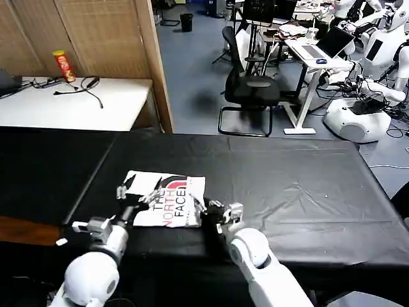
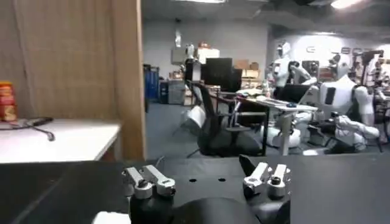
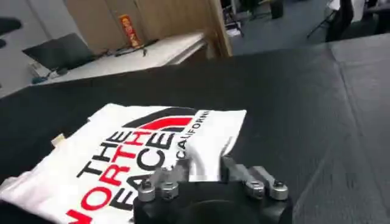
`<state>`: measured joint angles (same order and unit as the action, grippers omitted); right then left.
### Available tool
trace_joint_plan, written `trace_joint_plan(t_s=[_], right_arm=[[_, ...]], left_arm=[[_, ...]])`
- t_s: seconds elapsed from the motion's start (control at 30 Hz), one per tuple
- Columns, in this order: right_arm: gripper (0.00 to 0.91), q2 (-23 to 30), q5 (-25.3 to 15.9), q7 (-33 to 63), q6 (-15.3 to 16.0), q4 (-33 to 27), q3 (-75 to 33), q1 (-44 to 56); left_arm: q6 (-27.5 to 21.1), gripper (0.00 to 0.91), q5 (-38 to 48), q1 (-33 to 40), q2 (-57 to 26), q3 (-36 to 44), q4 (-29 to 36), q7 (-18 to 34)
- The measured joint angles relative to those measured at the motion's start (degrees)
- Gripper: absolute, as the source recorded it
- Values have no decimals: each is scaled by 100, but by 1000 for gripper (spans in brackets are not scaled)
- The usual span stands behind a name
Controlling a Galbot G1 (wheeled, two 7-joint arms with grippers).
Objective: Fold and organize the clothes.
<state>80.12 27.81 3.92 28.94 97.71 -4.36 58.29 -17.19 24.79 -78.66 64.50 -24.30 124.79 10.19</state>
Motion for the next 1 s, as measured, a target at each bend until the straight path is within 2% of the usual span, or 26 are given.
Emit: trace_joint_plan(t_s=[0.1, 0.2, 0.23, 0.27, 0.3, 0.47, 0.6, 0.7, 0.8, 1.0], right_arm=[[0, -106, 44, 20, 47, 171, -182, 125], [0, -394, 268, 48, 94, 482, -535, 352], [176, -521, 373, 58, 107, 599, -660, 442], [692, -656, 474, 65, 128, 701, -794, 531], [878, -794, 568, 56, 149, 799, -929, 622], [878, -1416, 623, -147, 107, 1231, -1490, 1011], [878, -1750, 464, -407, -132, 1513, -1729, 1256], [878, -1944, 205, -460, -398, 1684, -1865, 1442], [878, -2039, -52, -435, -664, 1809, -1948, 1613], [878, -2026, -545, -155, -1575, 2065, -2060, 2186]], left_arm=[[24, 878, 8, -46, 1, -60, 10, 9], [73, 878, 9, -81, -2, -106, -45, 9], [99, 878, 10, -89, -2, -112, -71, 7], [112, 878, 9, -96, -3, -113, -100, 3], [114, 878, 4, -98, -3, -110, -129, 2], [255, 878, 53, -97, 5, -49, -254, 5], [476, 878, 65, -93, -26, 38, -403, -47], [697, 878, 61, -75, -34, 87, -518, -135], [682, 878, 78, -80, -17, 147, -612, -90], [559, 878, -32, -301, -123, 137, -471, 123]])
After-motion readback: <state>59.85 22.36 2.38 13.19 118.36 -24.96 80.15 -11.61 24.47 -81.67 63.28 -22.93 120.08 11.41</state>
